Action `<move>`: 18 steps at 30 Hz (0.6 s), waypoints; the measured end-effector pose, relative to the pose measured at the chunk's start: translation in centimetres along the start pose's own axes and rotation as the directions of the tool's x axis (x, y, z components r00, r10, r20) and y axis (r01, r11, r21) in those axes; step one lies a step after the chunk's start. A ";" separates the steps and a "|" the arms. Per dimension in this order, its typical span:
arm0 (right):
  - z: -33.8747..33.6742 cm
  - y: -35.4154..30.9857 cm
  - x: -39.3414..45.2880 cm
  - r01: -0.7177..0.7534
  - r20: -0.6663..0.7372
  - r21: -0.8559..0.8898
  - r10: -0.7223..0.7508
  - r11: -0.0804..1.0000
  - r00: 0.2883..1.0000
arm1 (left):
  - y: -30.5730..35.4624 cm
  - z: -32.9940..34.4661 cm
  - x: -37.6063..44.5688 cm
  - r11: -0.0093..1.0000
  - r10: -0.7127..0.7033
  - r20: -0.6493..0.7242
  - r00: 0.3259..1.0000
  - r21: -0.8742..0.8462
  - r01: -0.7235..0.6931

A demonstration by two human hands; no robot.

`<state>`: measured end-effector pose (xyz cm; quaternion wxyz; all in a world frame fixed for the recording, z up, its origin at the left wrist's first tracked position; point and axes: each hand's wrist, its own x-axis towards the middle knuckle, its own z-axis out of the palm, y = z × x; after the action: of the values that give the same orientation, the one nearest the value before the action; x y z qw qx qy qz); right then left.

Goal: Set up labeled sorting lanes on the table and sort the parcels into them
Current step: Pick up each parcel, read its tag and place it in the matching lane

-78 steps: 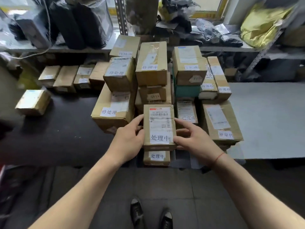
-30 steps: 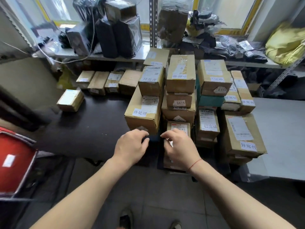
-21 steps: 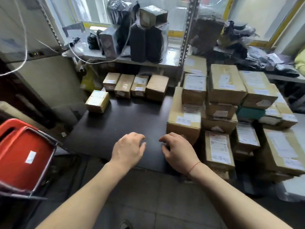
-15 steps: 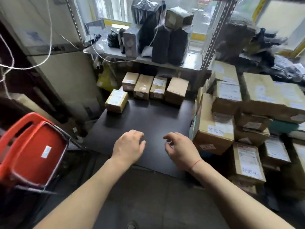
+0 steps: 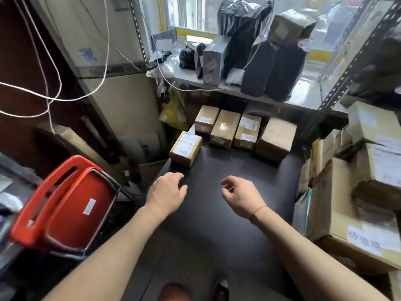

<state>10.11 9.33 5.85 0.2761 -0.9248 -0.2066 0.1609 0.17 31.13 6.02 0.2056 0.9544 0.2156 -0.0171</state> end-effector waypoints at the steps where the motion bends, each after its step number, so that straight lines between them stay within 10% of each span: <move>1: 0.3 -0.3 1.2 -0.007 0.013 0.008 0.007 1.000 1.000 | -0.5 -0.1 1.1 1.000 -0.017 0.006 1.000 0.005 0.017; 18: 7.1 -6.9 22.6 -0.334 0.191 0.180 0.300 0.925 0.935 | -7.0 1.7 24.6 0.957 -0.136 0.218 0.966 -0.223 0.185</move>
<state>24.69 28.42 0.00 0.3246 -0.8958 -0.0574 0.2981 19.66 46.17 -1.22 0.3386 0.8950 0.2712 -0.1037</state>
